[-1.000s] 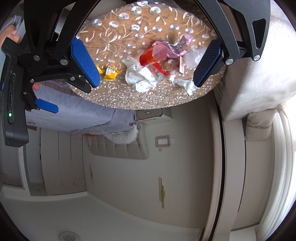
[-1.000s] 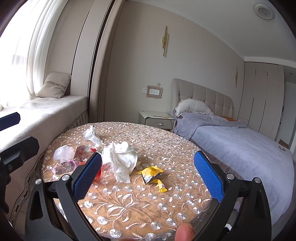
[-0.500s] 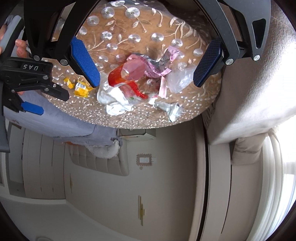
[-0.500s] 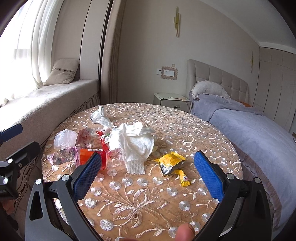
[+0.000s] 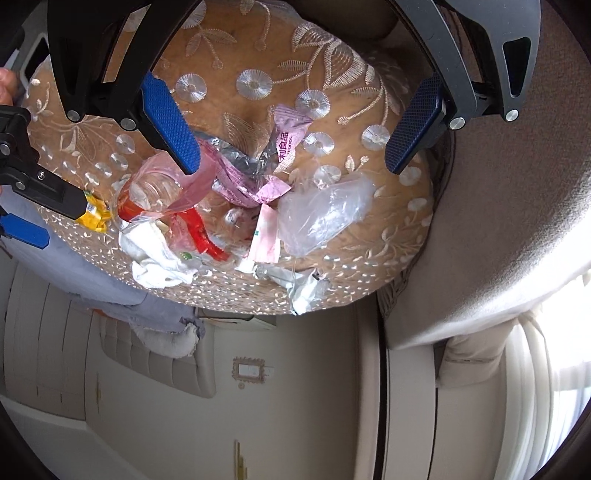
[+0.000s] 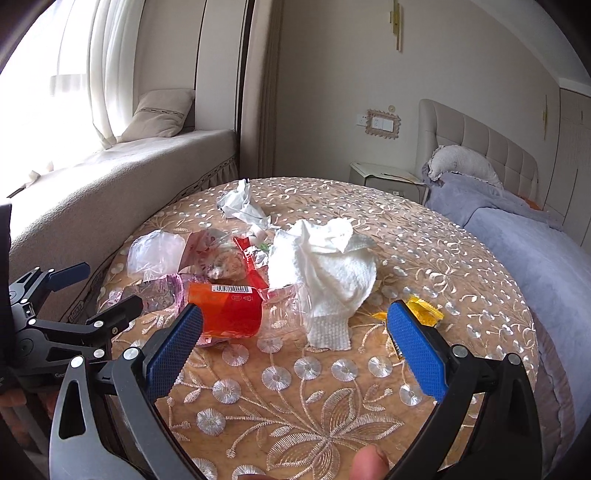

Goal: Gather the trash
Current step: 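Grasp the pink wrapper with the left tool while the right tool approaches the bottle, then grasp the red-labelled plastic bottle with the right tool, then carry wrapper and bottle to the white bin and release both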

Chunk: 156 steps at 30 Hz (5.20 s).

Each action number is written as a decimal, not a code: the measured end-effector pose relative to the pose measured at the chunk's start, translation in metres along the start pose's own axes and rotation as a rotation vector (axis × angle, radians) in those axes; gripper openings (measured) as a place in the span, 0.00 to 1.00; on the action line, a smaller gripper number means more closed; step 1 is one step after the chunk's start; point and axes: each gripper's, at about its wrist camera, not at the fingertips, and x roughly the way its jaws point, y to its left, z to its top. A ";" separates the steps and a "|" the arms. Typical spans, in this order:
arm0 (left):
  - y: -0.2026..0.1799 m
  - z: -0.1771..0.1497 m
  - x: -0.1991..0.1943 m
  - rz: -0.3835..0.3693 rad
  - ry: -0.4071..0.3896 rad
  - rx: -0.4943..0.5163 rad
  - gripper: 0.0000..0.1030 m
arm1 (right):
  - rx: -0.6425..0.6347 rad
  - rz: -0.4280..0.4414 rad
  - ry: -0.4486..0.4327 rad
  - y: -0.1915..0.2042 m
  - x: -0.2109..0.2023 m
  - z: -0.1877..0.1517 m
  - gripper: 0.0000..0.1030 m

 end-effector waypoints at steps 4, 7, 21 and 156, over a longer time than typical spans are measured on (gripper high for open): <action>0.003 -0.002 0.020 -0.033 0.054 -0.011 0.72 | 0.001 0.005 0.017 0.003 0.006 -0.001 0.96; -0.003 -0.003 0.034 -0.057 0.096 0.002 0.40 | -0.010 -0.003 0.031 0.006 0.012 -0.002 0.96; -0.012 0.001 0.017 -0.047 0.082 0.011 0.19 | 0.038 0.081 0.090 0.015 0.027 -0.005 0.96; -0.578 -0.170 0.060 -0.837 0.460 0.847 0.96 | 0.711 -0.614 0.345 -0.385 -0.132 -0.318 0.03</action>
